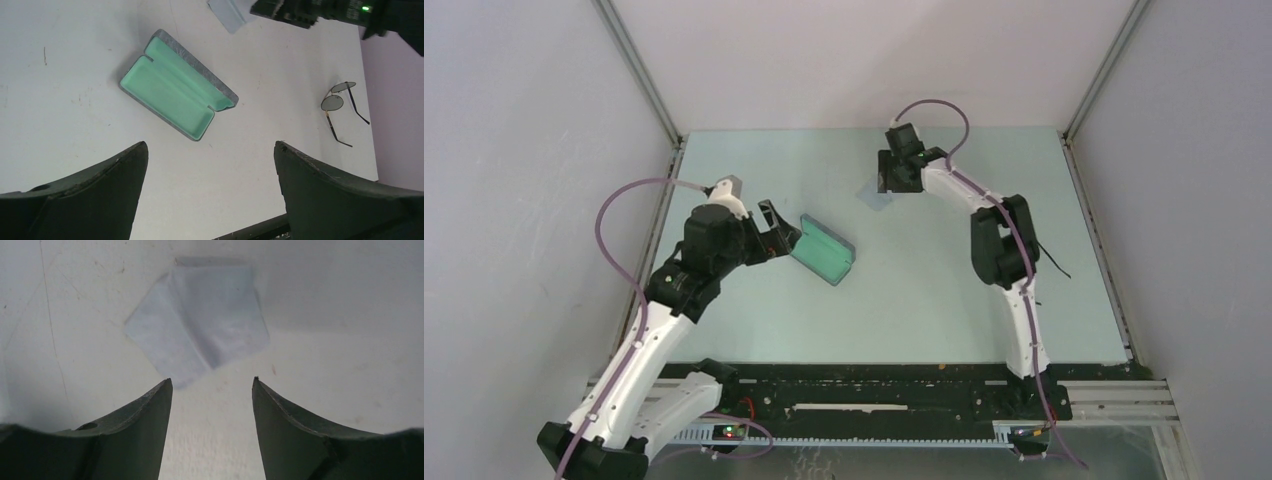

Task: Organize the sunglasses
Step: Move the glasses cleaning cloth to the center of the board.

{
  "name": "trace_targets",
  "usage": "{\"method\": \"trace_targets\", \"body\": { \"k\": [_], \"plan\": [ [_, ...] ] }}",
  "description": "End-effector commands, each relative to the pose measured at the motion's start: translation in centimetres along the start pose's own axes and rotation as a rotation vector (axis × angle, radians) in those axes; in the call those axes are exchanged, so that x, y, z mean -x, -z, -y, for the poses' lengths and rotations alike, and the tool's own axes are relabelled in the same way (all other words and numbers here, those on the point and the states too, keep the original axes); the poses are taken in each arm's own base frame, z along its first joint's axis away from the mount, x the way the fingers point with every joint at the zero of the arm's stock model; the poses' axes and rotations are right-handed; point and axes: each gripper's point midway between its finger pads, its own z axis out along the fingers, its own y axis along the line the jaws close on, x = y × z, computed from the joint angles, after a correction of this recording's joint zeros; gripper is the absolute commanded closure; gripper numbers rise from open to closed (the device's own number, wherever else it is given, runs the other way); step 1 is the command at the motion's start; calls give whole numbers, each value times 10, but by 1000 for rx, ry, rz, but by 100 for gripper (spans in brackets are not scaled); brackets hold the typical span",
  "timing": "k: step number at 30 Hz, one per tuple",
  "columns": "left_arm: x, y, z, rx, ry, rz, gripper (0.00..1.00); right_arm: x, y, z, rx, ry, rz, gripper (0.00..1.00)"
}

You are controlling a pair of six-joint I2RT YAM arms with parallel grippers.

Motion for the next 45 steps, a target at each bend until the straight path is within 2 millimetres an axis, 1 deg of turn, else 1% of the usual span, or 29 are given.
{"method": "trace_targets", "body": {
  "k": [1,3,5,6,8,10,11,13,14,15,18,19,21,22,24,25,26,28,29,30,32,33,34,35,37,40,41,43,45],
  "plan": [
    [14,15,7,-27,-17,65,0,0,-25,-5,-7,60,-48,33],
    [13,18,7,-36,-16,78,0,3,-35,-9,3,58,-52,36],
    [13,21,6,-34,-16,87,0,6,-42,-11,2,58,-50,40],
    [12,21,5,-31,-17,85,0,5,-46,-11,-1,60,-55,43],
    [11,21,3,-26,-18,76,0,1,-51,-11,-7,66,-64,51],
    [10,21,3,-25,-18,74,0,-2,-53,-9,-19,70,-71,62],
    [10,20,3,-24,-17,73,0,-2,-52,-9,-26,70,-71,69],
    [10,19,3,-22,-17,70,0,-2,-46,-8,-36,66,-65,87],
    [9,18,2,-19,-18,67,0,1,-41,-8,-31,61,-56,98],
    [9,16,3,-20,-23,62,0,2,-35,-8,-27,58,-51,100],
    [5,11,5,-33,-39,32,0,6,-5,-8,-10,38,-23,100],
    [4,10,6,-35,-45,24,0,13,15,-8,2,27,7,100],
    [3,6,3,-9,-54,17,0,1,39,-2,1,4,13,100],
    [3,3,0,18,-60,13,0,-8,49,4,-9,-10,8,100],
    [2,-1,-3,46,-67,-2,0,-35,71,15,-18,-45,-9,100],
    [0,-5,-3,46,-68,-18,0,-66,76,23,-19,-54,-61,100],
    [-4,-9,0,37,-66,-44,0,-85,85,26,-10,-68,-87,100],
    [-6,-15,6,26,-73,-68,0,-125,101,26,1,-68,-148,100],
    [-8,-17,13,13,-82,-80,0,-144,112,19,13,-57,-168,100],
    [-11,-21,18,4,-90,-98,0,-171,119,15,12,-38,-210,95],
    [-17,-26,28,-7,-106,-123,0,-199,135,9,14,-16,-246,68],
    [-20,-29,34,-12,-109,-135,0,-203,145,10,3,-16,-236,55],
    [-23,-31,40,-21,-116,-144,0,-204,153,12,-6,-25,-225,48],
    [-26,-33,47,-33,-123,-153,0,-201,162,15,-5,-44,-205,46],
    [-33,-37,59,-58,-133,-168,0,-186,178,22,13,-96,-137,41],
    [-44,-42,77,-93,-152,-200,0,-163,194,39,49,-187,-40,39],
    [-48,-44,81,-100,-159,-211,0,-159,194,46,54,-218,-23,39],
    [-53,-49,89,-107,-168,-231,0,-156,190,62,59,-272,-15,40],
    [-58,-53,98,-127,-168,-245,0,-156,181,70,64,-297,-30,43]
  ]
}}
